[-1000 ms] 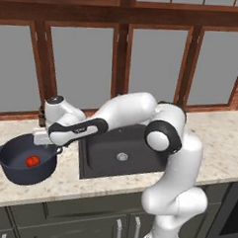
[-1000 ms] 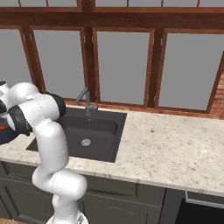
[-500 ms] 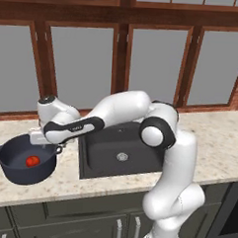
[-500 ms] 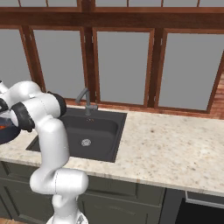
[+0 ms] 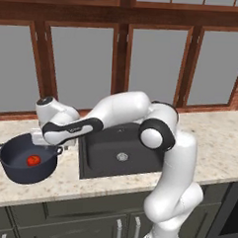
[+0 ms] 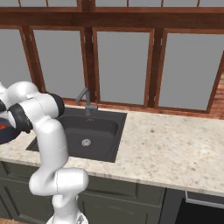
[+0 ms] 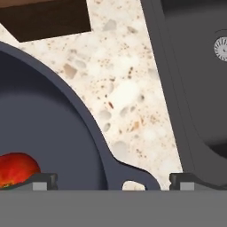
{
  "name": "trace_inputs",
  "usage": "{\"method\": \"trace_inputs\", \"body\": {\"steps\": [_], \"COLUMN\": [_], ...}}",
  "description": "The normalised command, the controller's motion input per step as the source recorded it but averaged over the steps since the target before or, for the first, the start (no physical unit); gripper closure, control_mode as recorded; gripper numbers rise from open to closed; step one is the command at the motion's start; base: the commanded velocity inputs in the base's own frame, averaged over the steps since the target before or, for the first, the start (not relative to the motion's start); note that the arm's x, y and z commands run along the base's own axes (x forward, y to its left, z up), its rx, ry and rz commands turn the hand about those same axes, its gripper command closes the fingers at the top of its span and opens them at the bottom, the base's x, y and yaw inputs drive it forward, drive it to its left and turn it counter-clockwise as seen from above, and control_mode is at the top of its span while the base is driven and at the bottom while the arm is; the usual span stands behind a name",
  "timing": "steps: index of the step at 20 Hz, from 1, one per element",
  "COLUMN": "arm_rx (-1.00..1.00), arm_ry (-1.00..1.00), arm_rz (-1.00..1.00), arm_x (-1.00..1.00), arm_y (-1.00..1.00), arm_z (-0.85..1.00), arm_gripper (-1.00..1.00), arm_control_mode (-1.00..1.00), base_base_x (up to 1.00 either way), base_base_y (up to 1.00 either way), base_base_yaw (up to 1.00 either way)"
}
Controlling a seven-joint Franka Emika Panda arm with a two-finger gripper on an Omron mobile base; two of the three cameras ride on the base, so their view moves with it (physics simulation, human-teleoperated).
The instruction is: Dump the tomato from the pot into the sink. Then turn on the water and wash the tomato. Then turn off the water and put the tomato back in the pot.
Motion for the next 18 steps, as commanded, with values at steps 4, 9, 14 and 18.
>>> {"method": "trace_inputs", "body": {"steps": [4, 9, 14, 18], "arm_rx": [0.0, 0.0, 0.04, 0.09], "arm_ry": [0.0, 0.0, 0.06, 0.06], "arm_rz": [-0.13, -0.09, -0.01, 0.0], "arm_x": [-0.26, -0.02, 0.0, 0.0], "arm_y": [-0.22, -0.14, -0.03, 0.0], "arm_z": [0.0, -0.05, -0.3, -0.38], "arm_gripper": [-1.0, -1.0, -1.0, -1.0], "arm_control_mode": [-1.0, -1.0, -1.0, -1.0], "base_base_x": [0.0, 0.0, 0.0, 0.0], "base_base_y": [0.0, 0.0, 0.0, 0.0], "base_base_yaw": [0.0, 0.0, 0.0, 0.0]}}
